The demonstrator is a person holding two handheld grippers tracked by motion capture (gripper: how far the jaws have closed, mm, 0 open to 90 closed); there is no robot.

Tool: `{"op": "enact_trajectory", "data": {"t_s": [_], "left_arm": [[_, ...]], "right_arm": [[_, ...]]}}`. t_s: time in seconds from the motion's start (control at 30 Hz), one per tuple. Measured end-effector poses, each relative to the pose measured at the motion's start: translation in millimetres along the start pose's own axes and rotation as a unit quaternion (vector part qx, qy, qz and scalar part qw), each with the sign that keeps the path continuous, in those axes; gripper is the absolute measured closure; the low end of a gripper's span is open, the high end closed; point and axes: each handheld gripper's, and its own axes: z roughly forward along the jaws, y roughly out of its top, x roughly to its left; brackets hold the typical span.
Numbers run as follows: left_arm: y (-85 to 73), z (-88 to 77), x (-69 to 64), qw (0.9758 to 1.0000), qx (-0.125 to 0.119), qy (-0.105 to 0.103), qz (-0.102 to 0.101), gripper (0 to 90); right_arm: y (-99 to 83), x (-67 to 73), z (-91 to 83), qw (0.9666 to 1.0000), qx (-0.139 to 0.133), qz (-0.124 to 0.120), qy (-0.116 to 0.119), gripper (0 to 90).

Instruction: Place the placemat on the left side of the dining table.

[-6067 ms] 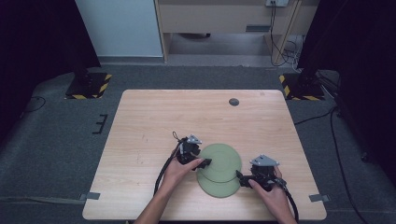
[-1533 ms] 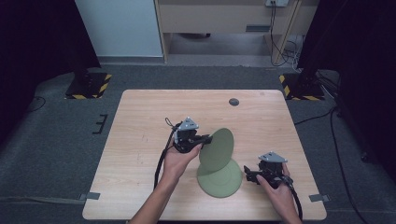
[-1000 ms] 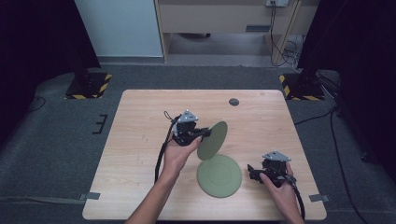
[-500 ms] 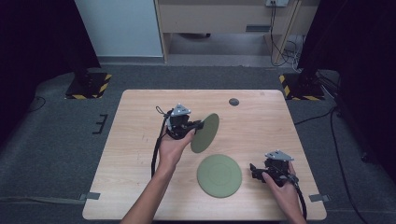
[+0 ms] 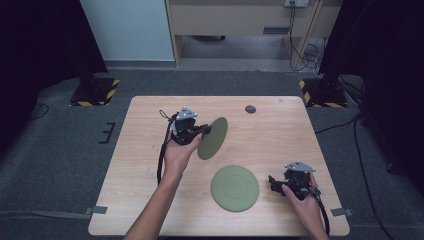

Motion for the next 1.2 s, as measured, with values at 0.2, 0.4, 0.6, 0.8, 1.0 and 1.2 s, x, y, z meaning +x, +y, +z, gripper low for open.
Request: {"op": "enact_trajectory", "data": {"t_s": [0.2,0.4,0.6,0.8,1.0,1.2], "left_arm": [[-0.3,-3.0,7.9,0.9999,0.002,0.013,-0.003,85.4],[1.7,-8.2,14.4,0.9997,0.001,0.024,-0.005,85.4],[3.7,-13.5,21.7,0.9994,0.001,0.035,-0.006,85.4],[2.5,-19.3,31.3,0.9989,0.001,0.046,-0.013,85.4],[0.6,-25.3,39.3,0.9983,-0.001,0.054,-0.019,85.5],[-1.0,-30.6,46.7,0.9977,-0.002,0.063,-0.025,85.4]], "right_arm": [[-0.3,0.2,0.5,1.0000,0.002,-0.003,-0.001,6.7],[-0.4,-1.0,0.0,1.0000,0.002,-0.002,-0.002,6.7],[-0.8,-0.3,0.2,1.0000,0.002,-0.002,-0.002,6.7],[-1.1,-0.4,0.8,1.0000,0.004,-0.003,-0.002,6.7],[-1.2,0.2,0.9,1.0000,0.005,-0.004,-0.002,6.7],[-1.3,0.3,1.0,1.0000,0.007,-0.004,-0.002,6.7]]}}
